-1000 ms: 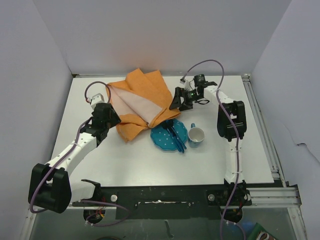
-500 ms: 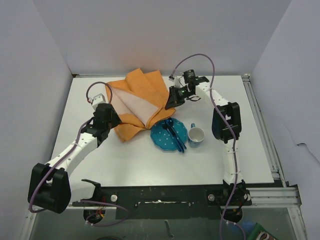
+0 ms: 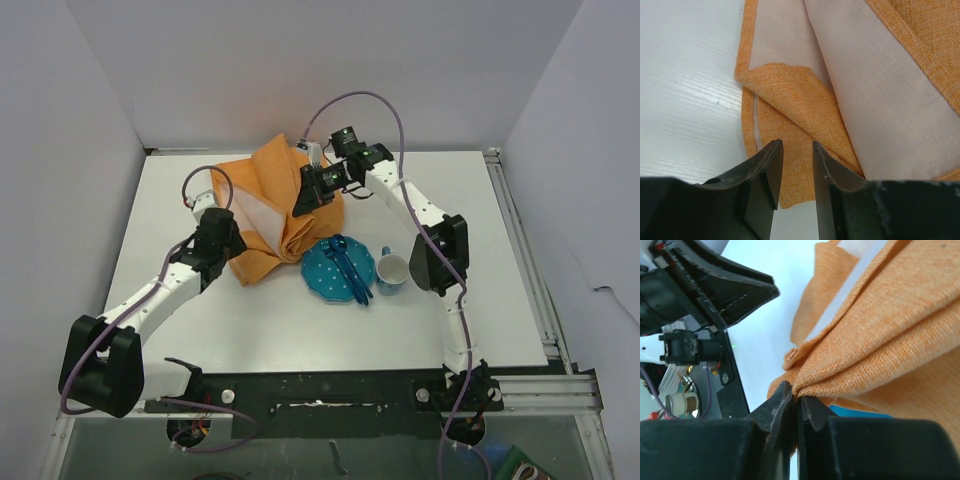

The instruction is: Set the dinner table for one person

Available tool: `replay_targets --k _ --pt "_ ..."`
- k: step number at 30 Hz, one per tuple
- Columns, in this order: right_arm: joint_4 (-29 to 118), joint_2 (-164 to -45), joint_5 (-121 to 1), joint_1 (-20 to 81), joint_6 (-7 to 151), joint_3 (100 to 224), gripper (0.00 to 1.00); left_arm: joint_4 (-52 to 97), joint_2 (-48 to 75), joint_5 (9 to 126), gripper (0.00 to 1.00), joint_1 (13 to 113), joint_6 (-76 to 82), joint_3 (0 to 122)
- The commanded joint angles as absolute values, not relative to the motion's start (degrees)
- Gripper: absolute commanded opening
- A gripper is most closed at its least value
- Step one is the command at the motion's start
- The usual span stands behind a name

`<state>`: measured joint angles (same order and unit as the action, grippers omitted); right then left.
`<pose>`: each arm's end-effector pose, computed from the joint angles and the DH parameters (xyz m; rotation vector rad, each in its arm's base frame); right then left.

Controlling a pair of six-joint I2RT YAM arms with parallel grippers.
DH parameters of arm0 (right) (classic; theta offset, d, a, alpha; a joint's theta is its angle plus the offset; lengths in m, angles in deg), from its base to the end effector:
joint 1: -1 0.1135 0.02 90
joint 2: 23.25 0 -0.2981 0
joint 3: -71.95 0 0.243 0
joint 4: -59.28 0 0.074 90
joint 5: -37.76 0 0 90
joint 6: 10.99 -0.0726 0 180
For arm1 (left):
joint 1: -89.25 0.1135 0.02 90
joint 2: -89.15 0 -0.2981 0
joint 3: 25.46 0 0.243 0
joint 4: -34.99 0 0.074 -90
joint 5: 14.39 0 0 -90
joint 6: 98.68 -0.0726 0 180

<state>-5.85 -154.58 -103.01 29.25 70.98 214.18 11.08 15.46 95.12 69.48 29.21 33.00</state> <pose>0.4364 0.2983 0.2860 -0.8120 2.3832 1.3723 0.2728 -0.0723 0.2459 -0.5255 2.1502 -0.1736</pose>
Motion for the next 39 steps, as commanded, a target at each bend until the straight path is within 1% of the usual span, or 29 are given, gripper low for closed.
replay_targets --k 1,11,12,13,14,15,16,18,19,20,22,25,30,36,39 --pt "-6.2 -155.3 -112.8 32.4 72.2 215.7 0.0 13.7 15.5 96.6 0.29 68.6 30.0 36.4" --pt "-2.1 -162.7 -117.6 37.6 70.8 218.0 0.0 13.1 17.5 98.9 0.25 67.2 31.2 35.5" --pt "-1.8 -163.3 -118.3 38.0 70.8 217.9 0.02 13.0 17.6 99.2 0.24 67.1 31.3 35.4" --pt "-1.8 -163.5 -118.7 38.3 71.2 217.8 0.29 12.9 17.7 99.7 0.24 67.0 31.4 35.3" --pt "-1.6 -163.5 -119.2 38.7 71.8 217.4 0.53 12.6 17.9 100.0 0.24 66.9 31.5 35.4" --pt "-1.5 -163.2 -119.2 38.8 72.2 216.8 0.65 12.3 18.0 100.3 0.24 66.7 31.5 35.4" --pt "-1.2 -162.7 -119.2 38.9 72.7 216.1 0.73 12.0 18.1 100.7 0.23 66.6 31.6 35.6" --pt "-0.5 -161.2 -119.5 39.0 73.5 214.5 0.79 11.7 18.4 101.4 0.23 66.5 31.6 35.8" --pt "-0.3 -160.5 -119.5 39.0 73.6 214.0 0.85 11.6 18.5 101.6 0.24 66.4 31.6 35.9" --pt "-0.7 -160.0 -119.1 39.0 73.9 213.8 0.89 11.6 18.7 101.7 0.24 66.4 31.7 36.0" --pt "-1.9 -159.0 -118.5 38.9 75.0 213.9 0.91 12.0 18.9 101.7 0.25 66.3 31.5 36.2" --pt "-4.0 -157.6 -115.7 39.0 76.2 213.9 0.91 12.2 19.1 100.4 0.27 66.3 31.3 36.8" --pt "-5.6 -152.6 -112.9 40.2 77.1 213.4 0.91 13.5 20.2 97.3 0.27 65.7 31.4 37.4" --pt "-5.6 -146.9 -112.7 41.1 77.1 213.7 0.92 14.7 20.6 95.1 0.27 65.2 31.7 38.2" --pt "-6.7 -144.6 -107.7 40.5 78.6 212.6 0.93 16.5 20.5 93.6 0.27 65.2 31.7 37.6"
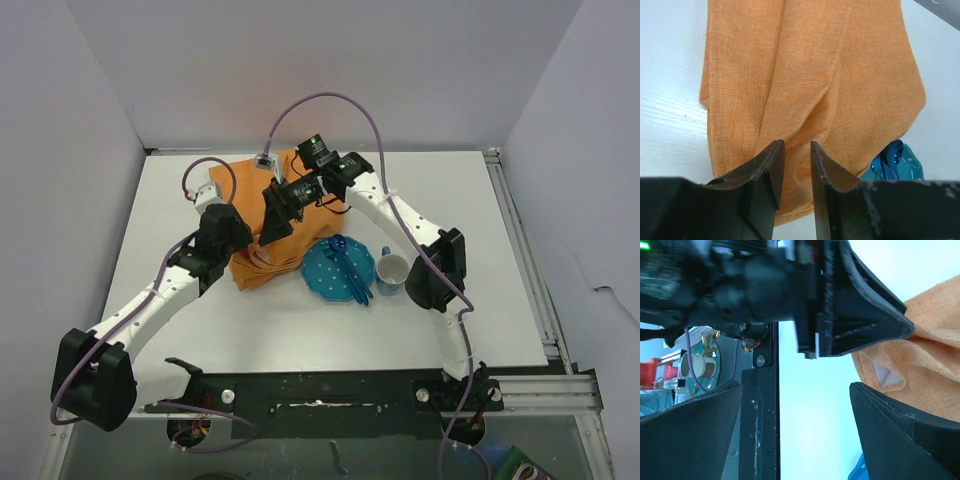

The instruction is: Set the dinner table for one person

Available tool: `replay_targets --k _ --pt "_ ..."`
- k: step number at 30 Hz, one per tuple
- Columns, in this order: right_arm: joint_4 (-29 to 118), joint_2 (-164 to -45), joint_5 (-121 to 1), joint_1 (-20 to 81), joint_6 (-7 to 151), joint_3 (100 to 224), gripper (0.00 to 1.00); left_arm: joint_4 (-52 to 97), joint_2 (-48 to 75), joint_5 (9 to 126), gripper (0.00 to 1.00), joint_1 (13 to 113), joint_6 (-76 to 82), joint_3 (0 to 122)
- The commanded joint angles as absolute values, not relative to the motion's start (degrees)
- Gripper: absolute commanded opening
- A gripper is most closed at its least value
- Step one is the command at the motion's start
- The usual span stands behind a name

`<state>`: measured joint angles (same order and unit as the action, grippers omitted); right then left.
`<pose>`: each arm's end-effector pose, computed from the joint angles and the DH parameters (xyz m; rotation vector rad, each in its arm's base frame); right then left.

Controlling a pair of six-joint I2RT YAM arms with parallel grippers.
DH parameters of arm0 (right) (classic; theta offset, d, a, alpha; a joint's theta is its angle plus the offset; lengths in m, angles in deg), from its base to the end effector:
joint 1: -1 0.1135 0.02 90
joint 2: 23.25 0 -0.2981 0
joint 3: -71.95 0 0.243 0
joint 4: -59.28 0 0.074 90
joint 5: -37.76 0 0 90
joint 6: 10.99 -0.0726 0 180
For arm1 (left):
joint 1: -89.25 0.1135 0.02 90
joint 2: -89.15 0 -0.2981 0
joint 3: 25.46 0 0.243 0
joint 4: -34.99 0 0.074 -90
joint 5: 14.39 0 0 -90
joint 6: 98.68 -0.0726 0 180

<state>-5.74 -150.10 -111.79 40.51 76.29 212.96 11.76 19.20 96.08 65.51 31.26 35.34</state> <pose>0.3493 0.3691 0.3256 -1.2276 2.1356 1.5974 0.2644 -0.0885 0.2788 -0.5021 2.0488 -0.2871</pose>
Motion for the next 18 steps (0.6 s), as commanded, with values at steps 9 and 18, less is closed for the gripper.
replay_targets --k 9,18 --pt "-4.1 -144.6 -99.6 28.0 77.4 206.0 0.93 21.6 19.1 89.3 0.27 65.1 31.0 35.9" --pt "-5.7 -152.4 -95.8 21.5 76.9 207.3 0.94 30.9 9.3 79.7 0.33 64.9 30.0 37.6"
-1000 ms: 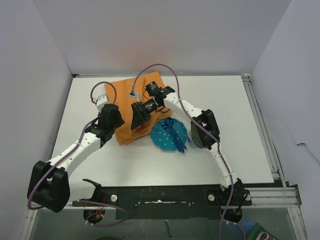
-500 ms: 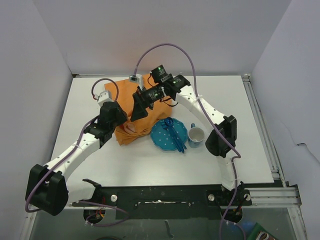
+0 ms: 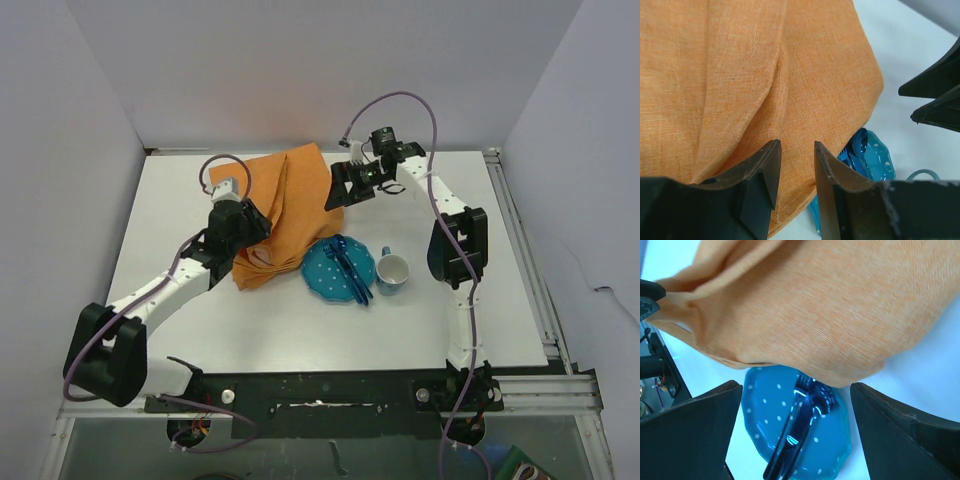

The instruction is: Set the dinner table for one person

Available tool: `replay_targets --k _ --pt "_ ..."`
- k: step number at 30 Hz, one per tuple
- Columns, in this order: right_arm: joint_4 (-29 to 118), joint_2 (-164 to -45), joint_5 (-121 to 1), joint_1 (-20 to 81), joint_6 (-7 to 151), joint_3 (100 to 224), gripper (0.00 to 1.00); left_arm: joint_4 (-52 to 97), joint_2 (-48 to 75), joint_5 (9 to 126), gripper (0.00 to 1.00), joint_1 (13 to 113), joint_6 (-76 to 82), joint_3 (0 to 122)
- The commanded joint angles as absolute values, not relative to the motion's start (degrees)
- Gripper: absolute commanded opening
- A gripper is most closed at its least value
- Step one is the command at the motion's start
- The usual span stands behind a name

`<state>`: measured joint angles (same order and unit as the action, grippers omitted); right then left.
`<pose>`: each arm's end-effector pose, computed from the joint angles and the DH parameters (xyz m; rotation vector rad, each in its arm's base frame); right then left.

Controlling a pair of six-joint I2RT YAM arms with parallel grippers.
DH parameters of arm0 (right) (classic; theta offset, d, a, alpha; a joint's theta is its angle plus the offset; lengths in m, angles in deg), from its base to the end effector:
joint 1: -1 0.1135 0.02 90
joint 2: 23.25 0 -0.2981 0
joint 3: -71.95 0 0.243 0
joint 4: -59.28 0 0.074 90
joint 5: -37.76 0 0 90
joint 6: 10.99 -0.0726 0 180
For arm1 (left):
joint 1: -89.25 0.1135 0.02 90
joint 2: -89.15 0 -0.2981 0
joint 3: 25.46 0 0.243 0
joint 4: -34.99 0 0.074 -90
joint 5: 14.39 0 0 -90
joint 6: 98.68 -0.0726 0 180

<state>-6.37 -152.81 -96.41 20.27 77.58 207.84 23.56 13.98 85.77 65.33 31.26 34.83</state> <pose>0.4701 0.2179 0.2617 -0.6707 2.4564 1.1348 0.2876 -0.1136 0.2748 -0.3995 2.0231 -0.5210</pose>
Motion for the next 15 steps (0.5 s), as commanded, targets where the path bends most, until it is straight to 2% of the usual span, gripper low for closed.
replay_targets --k 1,6,8,12,15 --pt "-4.3 -151.8 -96.2 21.6 76.3 205.6 0.94 31.7 7.6 78.3 0.33 64.8 29.5 38.6" --pt "0.2 -148.6 -97.9 21.9 74.8 198.5 0.93 32.8 -0.8 75.6 0.29 64.3 28.7 44.0" --pt "0.5 -147.6 -97.8 21.9 74.8 197.3 0.93 32.6 -3.5 74.8 0.21 64.1 28.6 45.5" --pt "0.3 -146.7 -97.6 21.8 75.1 196.2 0.93 29.8 -7.6 76.8 0.0 64.1 28.2 48.2" --pt "0.3 -146.3 -98.0 21.8 75.3 195.6 0.92 25.2 -9.7 82.9 0.0 64.1 26.9 49.8"
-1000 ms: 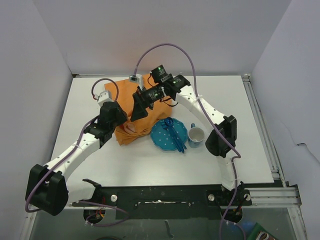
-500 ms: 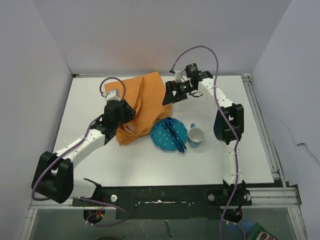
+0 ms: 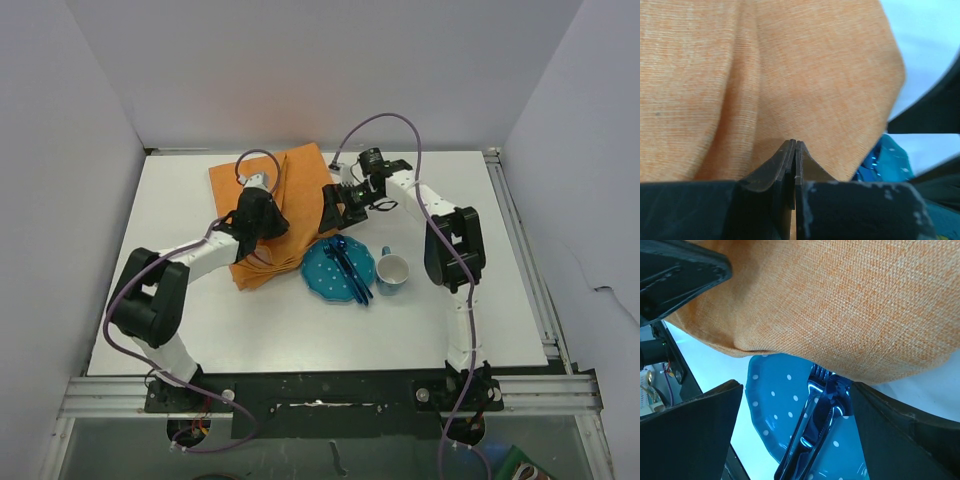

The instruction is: Set the dinner table for one person

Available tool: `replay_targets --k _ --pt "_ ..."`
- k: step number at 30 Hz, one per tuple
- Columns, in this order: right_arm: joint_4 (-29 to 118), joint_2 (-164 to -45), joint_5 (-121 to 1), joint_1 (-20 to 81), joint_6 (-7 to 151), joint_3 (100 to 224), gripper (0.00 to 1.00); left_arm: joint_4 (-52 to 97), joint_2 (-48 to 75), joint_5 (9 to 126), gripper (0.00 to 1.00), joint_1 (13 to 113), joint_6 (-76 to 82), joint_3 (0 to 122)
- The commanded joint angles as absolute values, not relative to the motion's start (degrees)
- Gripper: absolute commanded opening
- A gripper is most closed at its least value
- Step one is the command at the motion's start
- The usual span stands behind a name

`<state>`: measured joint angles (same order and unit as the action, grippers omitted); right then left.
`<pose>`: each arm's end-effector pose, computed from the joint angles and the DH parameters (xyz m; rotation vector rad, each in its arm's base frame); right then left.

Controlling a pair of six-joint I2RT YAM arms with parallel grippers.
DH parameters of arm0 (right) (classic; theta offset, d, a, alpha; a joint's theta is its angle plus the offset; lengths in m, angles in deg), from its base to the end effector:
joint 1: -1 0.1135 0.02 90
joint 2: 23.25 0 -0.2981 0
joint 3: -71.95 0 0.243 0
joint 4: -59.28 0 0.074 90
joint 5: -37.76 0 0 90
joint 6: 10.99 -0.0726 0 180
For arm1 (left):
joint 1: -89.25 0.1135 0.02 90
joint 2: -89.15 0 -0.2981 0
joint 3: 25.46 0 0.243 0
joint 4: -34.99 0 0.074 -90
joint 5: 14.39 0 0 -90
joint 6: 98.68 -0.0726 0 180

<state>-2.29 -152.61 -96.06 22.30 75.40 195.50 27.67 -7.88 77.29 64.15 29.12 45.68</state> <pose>0.4470 0.2282 0.2027 -0.6277 2.6260 1.1730 0.3611 -0.1668 0.2230 -0.2621 2.1969 -0.5964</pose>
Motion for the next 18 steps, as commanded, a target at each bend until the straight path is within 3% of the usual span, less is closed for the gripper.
replay_targets --k 1,14,18 --pt "0.3 -146.1 -98.2 21.7 75.3 195.3 0.92 23.4 -10.2 85.7 0.0 64.1 26.6 50.2" --pt "1.1 -142.0 -98.7 21.7 75.0 193.0 0.91 3.3 -11.8 117.7 0.0 66.9 30.9 55.1" --pt "1.8 -141.6 -99.1 21.8 74.5 192.4 0.91 -1.8 -10.3 122.1 0.0 69.6 34.3 53.7"
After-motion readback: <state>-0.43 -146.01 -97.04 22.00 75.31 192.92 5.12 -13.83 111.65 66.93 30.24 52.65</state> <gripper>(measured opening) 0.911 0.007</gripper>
